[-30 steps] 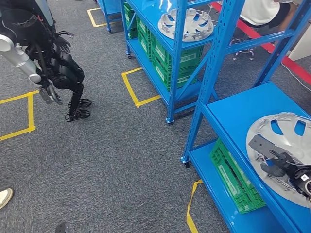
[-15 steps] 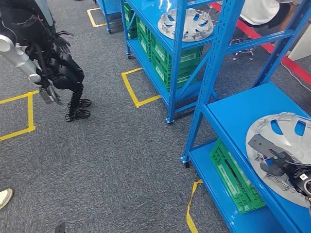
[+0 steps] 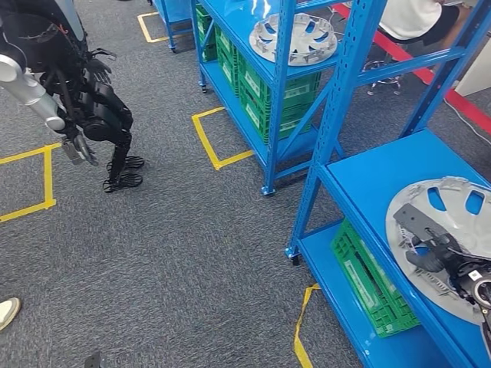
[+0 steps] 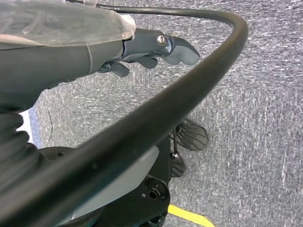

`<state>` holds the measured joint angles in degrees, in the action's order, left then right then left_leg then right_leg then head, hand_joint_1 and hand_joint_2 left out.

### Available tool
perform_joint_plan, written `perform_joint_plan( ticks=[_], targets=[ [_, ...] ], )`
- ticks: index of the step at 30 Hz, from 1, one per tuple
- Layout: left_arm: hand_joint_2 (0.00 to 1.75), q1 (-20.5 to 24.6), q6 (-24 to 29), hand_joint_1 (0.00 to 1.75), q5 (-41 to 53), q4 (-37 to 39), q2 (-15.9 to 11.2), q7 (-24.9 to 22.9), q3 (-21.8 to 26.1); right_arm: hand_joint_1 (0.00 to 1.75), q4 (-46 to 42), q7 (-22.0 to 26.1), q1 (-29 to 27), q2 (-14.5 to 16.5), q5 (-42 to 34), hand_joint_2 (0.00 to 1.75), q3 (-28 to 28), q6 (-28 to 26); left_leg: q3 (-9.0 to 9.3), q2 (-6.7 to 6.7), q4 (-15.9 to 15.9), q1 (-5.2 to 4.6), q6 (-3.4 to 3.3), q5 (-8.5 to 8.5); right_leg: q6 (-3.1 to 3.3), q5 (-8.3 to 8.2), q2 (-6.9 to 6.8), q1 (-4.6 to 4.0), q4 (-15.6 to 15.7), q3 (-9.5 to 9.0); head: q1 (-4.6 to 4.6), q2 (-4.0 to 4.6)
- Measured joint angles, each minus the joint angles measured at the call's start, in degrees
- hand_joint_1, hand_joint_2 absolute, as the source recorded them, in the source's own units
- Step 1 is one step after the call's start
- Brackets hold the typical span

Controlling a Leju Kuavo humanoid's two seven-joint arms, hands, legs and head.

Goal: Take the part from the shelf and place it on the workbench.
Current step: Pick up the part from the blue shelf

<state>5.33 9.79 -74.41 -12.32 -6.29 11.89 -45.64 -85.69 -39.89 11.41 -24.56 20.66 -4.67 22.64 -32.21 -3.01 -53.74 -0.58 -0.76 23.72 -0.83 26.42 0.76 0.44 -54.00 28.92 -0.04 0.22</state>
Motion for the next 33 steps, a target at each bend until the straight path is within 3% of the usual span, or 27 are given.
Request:
perform_joint_plan(
  ticks=[6, 13, 18, 33],
  targets=[
    [1.75, 0.00, 0.02, 0.00, -0.47, 0.01, -0.41, 0.33, 0.03, 1.75, -3.21, 4.53, 0.67, -2.47, -15.21, 1.75, -4.66, -18.37, -0.07, 0.00, 0.00, -0.01, 0.00, 0.00, 0.00, -0.01, 0.00, 0.01, 0.00, 0.06, 0.01, 0.01],
    [1.75, -0.06, 0.46, 0.00, -0.62, 0.01, -0.58, 0.46, 0.04, 1.75, -7.32, 10.08, 1.46, -4.27, -17.54, 1.75, -8.32, -26.32, -0.14, -0.06, 0.00, 0.00, 0.00, 0.01, 0.00, 0.01, -0.06, 0.00, -0.01, 0.12, -0.03, 0.00],
    [1.75, -0.05, 0.65, 0.00, -0.67, 0.01, -0.61, 0.69, 0.04, 1.75, -10.19, 13.41, 1.44, -4.49, -16.96, 1.75, -9.40, -28.75, -0.15, -0.04, 0.00, 0.00, 0.01, 0.03, 0.01, 0.03, -0.02, 0.00, -0.01, 0.16, 0.01, 0.00],
    [1.75, -0.06, 1.20, 0.00, -1.02, 0.01, -0.60, 0.83, 0.09, 1.75, -14.26, 15.40, 1.33, -4.51, -16.02, 1.75, -10.45, -31.12, -0.16, -0.04, 0.00, 0.00, 0.01, 0.03, 0.01, 0.04, -0.02, 0.01, -0.01, 0.18, 0.01, 0.01]
  ],
)
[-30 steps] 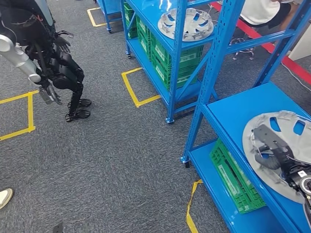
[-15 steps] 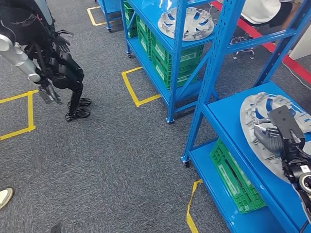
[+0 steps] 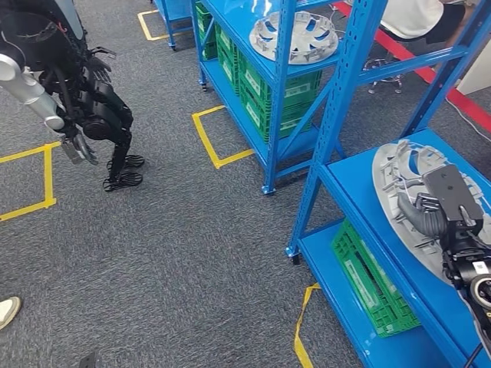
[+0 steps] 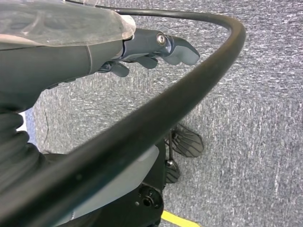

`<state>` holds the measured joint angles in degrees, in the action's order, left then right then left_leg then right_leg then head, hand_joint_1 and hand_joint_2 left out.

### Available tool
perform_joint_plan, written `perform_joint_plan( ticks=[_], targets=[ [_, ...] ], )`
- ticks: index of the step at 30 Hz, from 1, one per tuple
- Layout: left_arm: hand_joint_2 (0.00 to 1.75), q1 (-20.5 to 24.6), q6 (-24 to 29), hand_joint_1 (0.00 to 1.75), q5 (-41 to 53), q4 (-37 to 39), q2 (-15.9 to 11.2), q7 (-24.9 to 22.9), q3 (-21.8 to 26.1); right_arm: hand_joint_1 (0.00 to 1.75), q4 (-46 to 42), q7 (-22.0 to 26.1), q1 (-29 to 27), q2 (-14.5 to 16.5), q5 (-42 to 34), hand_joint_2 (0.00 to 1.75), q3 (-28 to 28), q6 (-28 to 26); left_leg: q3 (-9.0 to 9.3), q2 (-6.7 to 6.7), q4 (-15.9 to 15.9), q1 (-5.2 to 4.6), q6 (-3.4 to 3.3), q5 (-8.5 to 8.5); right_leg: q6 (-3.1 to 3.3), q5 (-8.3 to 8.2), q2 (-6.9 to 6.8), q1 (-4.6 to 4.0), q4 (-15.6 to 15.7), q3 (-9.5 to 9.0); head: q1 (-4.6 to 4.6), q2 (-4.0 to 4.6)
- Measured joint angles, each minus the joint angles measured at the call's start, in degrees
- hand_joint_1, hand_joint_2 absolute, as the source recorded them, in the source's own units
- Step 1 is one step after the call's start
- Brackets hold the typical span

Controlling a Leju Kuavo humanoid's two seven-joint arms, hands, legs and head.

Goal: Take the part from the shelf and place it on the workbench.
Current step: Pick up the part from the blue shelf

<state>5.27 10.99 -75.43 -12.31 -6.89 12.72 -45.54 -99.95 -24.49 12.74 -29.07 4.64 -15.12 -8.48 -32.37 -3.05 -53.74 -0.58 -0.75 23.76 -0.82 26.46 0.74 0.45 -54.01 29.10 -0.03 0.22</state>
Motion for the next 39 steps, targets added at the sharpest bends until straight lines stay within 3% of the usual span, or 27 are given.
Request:
perform_joint_plan(
  ticks=[11, 15, 28, 39],
  targets=[
    [1.75, -0.01, -0.01, 0.00, 0.29, 0.00, 0.01, 0.00, 0.02, 1.75, -0.84, -4.39, -1.97, -0.12, 2.91, 1.75, 1.24, -1.97, -0.02, 0.01, 0.00, 0.00, 0.00, 0.00, 0.00, 0.00, 0.02, 0.00, 0.00, 0.02, 0.01, -0.01],
    [1.75, -0.01, -0.12, 0.00, 0.62, 0.00, 0.01, 0.00, 0.02, 1.75, -0.81, -8.08, -2.68, -0.25, 5.42, 1.75, 1.93, -1.61, -0.01, -0.01, 0.00, 0.00, 0.00, 0.00, -0.01, 0.02, 0.01, 0.00, 0.00, 0.05, 0.04, 0.00],
    [1.75, -0.03, -0.55, 0.00, 1.49, 0.00, -0.03, -0.06, -0.01, 1.75, 3.05, -15.12, -5.79, -1.67, 7.34, 1.75, 3.92, 6.57, -0.03, 0.00, 0.00, 0.00, -0.03, 0.03, -0.01, 0.03, 0.00, 0.01, 0.00, 0.04, 0.02, -0.01],
    [1.75, -0.02, -0.63, 0.00, 1.62, 0.00, -0.04, -0.26, -0.01, 1.75, 6.04, -15.45, -5.72, -2.04, 7.18, 1.75, 3.91, 10.03, -0.02, 0.00, 0.00, 0.00, -0.03, 0.03, -0.01, 0.03, 0.00, 0.00, 0.00, 0.03, 0.02, -0.01]
  ],
)
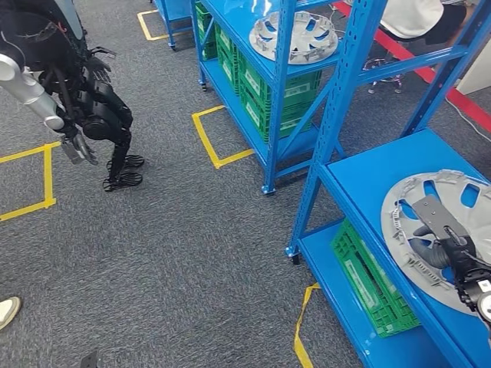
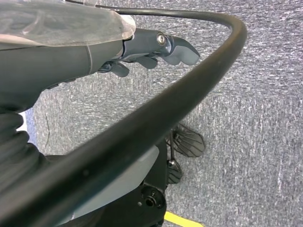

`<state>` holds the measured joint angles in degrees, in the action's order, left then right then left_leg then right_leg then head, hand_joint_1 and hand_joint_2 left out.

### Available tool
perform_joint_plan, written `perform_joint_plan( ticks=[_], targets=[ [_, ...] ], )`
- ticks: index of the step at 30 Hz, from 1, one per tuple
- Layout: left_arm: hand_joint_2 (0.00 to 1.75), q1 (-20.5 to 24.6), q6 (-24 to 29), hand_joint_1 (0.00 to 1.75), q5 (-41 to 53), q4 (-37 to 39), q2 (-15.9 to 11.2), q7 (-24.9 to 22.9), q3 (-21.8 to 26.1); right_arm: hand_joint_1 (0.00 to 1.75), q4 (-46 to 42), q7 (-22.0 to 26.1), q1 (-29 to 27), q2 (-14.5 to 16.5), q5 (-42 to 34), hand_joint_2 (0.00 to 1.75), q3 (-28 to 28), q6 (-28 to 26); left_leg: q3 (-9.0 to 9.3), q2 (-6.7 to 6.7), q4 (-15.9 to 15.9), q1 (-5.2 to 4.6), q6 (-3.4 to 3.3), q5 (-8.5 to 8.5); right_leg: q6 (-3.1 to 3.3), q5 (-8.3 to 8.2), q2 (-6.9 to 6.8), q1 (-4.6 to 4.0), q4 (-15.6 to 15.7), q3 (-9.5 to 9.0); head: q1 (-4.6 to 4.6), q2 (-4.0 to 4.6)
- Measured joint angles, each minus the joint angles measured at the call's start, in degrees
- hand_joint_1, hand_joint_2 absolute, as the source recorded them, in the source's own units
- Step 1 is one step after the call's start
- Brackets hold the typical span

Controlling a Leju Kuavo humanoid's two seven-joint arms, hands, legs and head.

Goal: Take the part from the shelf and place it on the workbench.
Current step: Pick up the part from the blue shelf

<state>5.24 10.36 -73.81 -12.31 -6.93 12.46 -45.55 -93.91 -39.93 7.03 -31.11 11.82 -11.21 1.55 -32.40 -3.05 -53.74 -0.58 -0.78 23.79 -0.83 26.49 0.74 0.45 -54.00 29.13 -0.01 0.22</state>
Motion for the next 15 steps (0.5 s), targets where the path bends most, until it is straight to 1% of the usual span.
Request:
perform_joint_plan(
  ticks=[7, 15],
  targets=[
    [1.75, 0.00, 0.00, 0.00, 0.00, 0.00, -0.02, -0.09, 0.00, 1.75, 0.90, 0.00, 0.01, -0.03, 0.08, 1.75, -0.01, 0.62, 0.00, 0.00, 0.00, 0.00, 0.00, 0.00, 0.00, 0.00, 0.00, 0.00, 0.00, 0.00, 0.02, 0.00],
    [1.75, 0.01, 0.01, 0.00, 0.17, 0.00, -0.01, -0.29, 0.00, 1.75, 2.74, 0.00, 0.39, -0.04, 0.62, 1.75, -0.18, 6.17, 0.01, 0.01, 0.00, 0.00, 0.00, 0.00, 0.00, 0.00, 0.01, 0.00, 0.00, -0.01, 0.04, 0.00]
  ],
)
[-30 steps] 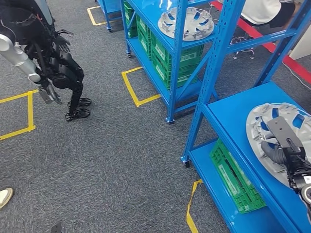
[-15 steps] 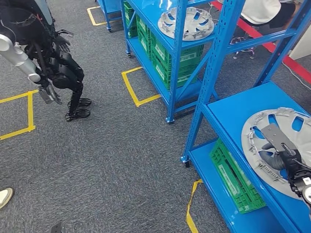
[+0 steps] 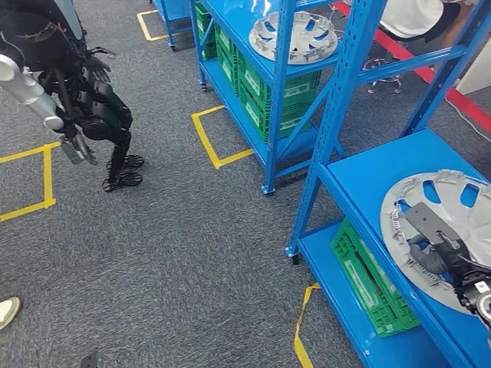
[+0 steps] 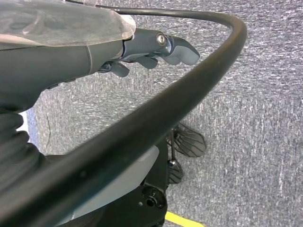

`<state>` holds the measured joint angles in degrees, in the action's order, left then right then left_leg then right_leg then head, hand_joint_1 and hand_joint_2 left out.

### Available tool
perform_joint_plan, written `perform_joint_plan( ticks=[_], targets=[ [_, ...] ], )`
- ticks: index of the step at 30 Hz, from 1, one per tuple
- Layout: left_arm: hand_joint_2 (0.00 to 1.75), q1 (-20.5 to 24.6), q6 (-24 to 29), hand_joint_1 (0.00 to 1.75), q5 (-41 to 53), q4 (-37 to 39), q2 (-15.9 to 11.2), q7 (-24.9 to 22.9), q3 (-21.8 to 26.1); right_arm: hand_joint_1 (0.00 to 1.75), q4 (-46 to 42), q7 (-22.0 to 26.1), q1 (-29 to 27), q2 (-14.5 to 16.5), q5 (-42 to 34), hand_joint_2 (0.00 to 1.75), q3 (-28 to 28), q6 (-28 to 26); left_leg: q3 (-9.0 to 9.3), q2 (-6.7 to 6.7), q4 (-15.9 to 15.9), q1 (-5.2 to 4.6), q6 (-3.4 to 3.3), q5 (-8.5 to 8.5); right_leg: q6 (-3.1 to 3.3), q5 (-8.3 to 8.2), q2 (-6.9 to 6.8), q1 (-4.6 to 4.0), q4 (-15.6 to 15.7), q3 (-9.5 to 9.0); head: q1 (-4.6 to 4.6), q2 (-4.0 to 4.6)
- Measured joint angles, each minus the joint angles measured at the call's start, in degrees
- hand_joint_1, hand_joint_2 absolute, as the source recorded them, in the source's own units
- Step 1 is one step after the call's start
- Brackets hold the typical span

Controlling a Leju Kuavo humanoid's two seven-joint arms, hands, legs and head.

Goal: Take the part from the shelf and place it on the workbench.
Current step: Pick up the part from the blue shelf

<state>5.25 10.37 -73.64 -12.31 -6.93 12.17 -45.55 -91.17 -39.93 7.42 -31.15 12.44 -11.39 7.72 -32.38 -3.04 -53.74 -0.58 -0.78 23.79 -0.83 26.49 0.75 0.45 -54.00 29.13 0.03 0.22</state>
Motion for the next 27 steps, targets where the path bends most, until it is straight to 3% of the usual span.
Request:
perform_joint_plan(
  ticks=[1, 5, 16, 18, 22, 23, 27],
  targets=[
    [1.75, 0.00, -0.01, 0.00, 0.10, 0.00, 0.01, -0.02, -0.01, 1.75, 0.28, 0.00, 0.16, 0.00, 0.25, 1.75, 0.02, 0.74, 0.01, 0.01, 0.00, 0.00, 0.00, 0.00, 0.00, 0.00, 0.01, 0.00, 0.00, 0.00, 0.00, 0.00],
    [1.75, 0.02, -0.24, 0.00, 0.61, 0.00, -0.01, 0.05, -0.04, 0.00, 1.32, 0.02, 0.44, 0.00, 1.48, 1.75, 0.40, 3.54, 0.05, 0.02, 0.00, 0.00, 0.00, 0.00, 0.00, 0.00, 0.01, 0.00, 0.00, 0.01, -0.03, 0.00],
    [1.75, 0.02, -0.46, 0.00, -0.33, 0.00, 0.04, 0.57, -0.07, 0.01, 2.94, 0.03, 1.75, 0.00, 3.83, 1.75, 1.58, 9.86, 0.18, 0.03, 0.00, 0.01, 0.01, 0.01, 0.00, 0.00, 0.02, -0.01, 0.00, -0.11, -0.05, 0.00],
    [1.75, 0.02, -0.41, 0.00, -0.33, 0.00, 0.06, 0.52, -0.07, 0.16, 3.07, 0.04, 1.96, 0.00, 4.22, 1.75, 1.55, 11.20, 0.19, 0.03, 0.00, 0.01, 0.01, 0.01, 0.00, 0.00, 0.02, -0.01, 0.00, -0.15, -0.04, 0.00],
    [1.75, 0.03, -0.25, 0.00, -0.34, -0.01, 0.10, 0.51, -0.07, 0.87, 3.27, 0.04, 2.21, 0.01, 5.47, 1.75, 1.38, 13.74, 0.19, 0.03, 0.00, 0.01, 0.01, 0.01, 0.00, 0.00, 0.01, -0.02, 0.00, -0.19, -0.01, 0.00],
    [1.75, 0.03, -0.18, 0.00, -0.35, -0.01, 0.10, 0.50, -0.07, 0.98, 3.28, 0.04, 2.25, 0.01, 5.83, 1.75, 1.31, 14.35, 0.18, 0.02, 0.00, 0.01, 0.01, 0.01, 0.00, 0.00, 0.00, -0.02, 0.00, -0.19, 0.01, 0.00],
    [1.75, 0.04, -0.06, 0.00, -0.39, -0.01, 0.15, 0.40, -0.07, 1.05, 3.27, 0.04, 2.41, 0.07, 7.32, 1.75, 1.25, 16.04, 0.18, 0.02, 0.00, 0.01, 0.01, 0.02, 0.00, 0.00, 0.01, -0.02, 0.00, -0.20, -0.01, 0.00]
  ],
)
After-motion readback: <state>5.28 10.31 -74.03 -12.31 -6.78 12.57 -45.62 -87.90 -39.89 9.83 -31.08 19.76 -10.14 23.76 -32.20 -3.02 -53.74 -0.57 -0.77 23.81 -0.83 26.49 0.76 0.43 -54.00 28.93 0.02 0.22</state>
